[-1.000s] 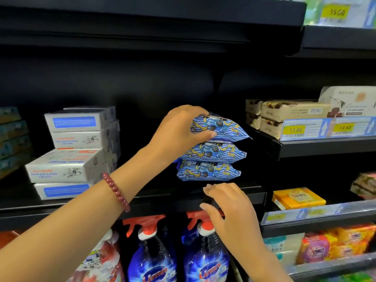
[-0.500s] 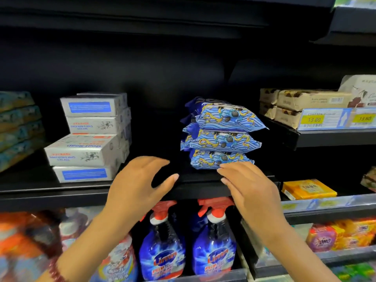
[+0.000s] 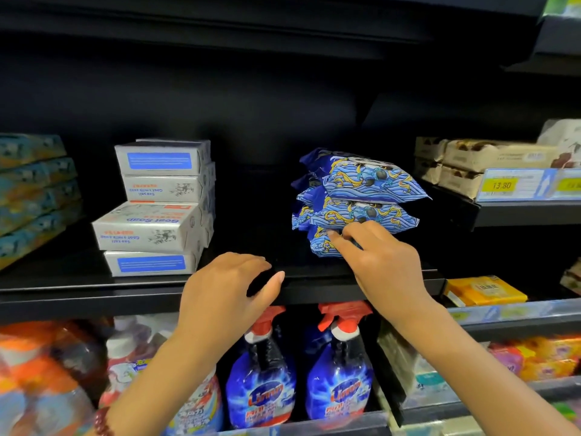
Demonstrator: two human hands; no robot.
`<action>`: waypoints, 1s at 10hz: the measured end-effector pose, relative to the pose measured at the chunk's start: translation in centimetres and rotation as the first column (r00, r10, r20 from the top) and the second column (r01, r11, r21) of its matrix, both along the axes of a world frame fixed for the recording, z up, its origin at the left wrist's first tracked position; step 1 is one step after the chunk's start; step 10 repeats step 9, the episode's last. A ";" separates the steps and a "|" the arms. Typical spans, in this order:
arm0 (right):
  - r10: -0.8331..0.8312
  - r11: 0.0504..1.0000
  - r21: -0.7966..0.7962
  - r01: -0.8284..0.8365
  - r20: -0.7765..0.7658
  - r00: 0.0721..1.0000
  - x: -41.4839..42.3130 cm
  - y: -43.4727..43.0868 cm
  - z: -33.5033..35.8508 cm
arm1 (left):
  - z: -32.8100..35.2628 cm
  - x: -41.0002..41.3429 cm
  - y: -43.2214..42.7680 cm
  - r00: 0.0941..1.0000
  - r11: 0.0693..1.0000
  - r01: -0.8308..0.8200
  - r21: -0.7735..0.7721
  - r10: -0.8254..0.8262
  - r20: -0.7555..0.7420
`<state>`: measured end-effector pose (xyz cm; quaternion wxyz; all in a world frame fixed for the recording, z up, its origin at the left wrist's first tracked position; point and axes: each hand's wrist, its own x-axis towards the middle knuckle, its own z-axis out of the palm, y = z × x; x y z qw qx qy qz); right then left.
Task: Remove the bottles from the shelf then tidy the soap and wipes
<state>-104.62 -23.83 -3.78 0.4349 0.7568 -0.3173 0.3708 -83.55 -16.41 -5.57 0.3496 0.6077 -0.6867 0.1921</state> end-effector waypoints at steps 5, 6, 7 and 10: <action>0.090 0.965 0.245 -0.094 0.026 0.996 0.1 -1.7 0.2 | -0.1 -0.2 0.2 1.000 1.000 0.014 -0.015 -0.014 0.008; 0.093 0.959 0.264 -0.100 0.036 0.995 0.1 -1.8 0.4 | 0.0 0.0 0.0 1.000 1.000 0.015 -0.024 -0.015 0.006; 0.085 0.960 0.265 -0.088 0.024 0.996 0.0 -1.7 0.0 | -0.3 -0.2 0.3 1.000 0.999 0.010 -0.033 -0.009 0.009; 0.139 0.920 0.342 -0.191 0.170 0.976 -0.2 1.4 -0.4 | -0.9 0.0 0.8 0.993 0.986 0.115 -0.121 -0.118 -0.015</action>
